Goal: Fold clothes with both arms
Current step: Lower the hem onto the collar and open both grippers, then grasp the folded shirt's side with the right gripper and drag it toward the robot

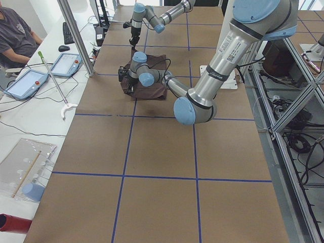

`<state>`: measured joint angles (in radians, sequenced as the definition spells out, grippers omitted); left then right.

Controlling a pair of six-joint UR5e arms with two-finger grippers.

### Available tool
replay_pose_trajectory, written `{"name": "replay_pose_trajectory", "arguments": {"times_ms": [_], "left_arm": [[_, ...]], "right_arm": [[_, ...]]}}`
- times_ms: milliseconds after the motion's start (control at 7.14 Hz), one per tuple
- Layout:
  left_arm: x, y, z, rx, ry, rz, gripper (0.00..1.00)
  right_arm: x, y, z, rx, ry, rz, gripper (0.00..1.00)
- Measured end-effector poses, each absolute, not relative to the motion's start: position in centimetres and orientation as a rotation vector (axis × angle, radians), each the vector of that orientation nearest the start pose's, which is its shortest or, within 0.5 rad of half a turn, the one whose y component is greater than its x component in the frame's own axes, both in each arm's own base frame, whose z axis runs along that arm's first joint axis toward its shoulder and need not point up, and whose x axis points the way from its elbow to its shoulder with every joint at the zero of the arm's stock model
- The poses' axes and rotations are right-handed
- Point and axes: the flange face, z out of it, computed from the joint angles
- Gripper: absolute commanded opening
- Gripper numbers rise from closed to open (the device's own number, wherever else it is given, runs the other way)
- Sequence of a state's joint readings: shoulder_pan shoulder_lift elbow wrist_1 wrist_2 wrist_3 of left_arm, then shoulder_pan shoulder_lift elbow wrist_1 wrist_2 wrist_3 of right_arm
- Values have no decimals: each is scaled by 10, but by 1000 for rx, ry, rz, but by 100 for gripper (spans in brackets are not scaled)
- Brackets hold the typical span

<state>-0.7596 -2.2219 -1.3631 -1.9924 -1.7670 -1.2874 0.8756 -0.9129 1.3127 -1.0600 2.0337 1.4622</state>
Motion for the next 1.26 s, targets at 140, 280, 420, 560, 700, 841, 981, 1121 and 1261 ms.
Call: {"name": "replay_pose_trajectory", "arguments": {"times_ms": [140,280,420,560,700,841,981,1121,1261], "left_arm": [[467,-601,314,275,851,-359,14],[468,-601,311,276,854,-358,99],[468,-601,310,277,855,-358,100],[469,-602,307,279,859,-357,100],[470,-603,300,282,864,-356,100],[470,-604,294,282,868,-357,100],[469,-604,290,283,872,-357,100],[465,-602,283,287,880,-357,100],[459,-597,271,291,887,-355,100]], "right_arm": [[-415,-635,318,45,-1006,489,0],[-416,-634,317,47,-1011,484,84],[-417,-632,318,50,-1018,479,100],[-416,-632,320,51,-1023,475,100],[-413,-631,319,43,-1034,462,100],[-410,-628,317,35,-1050,444,100],[-405,-619,319,33,-1067,429,100],[-402,-599,332,30,-1076,414,100],[-404,-564,350,25,-1071,391,100]]}}
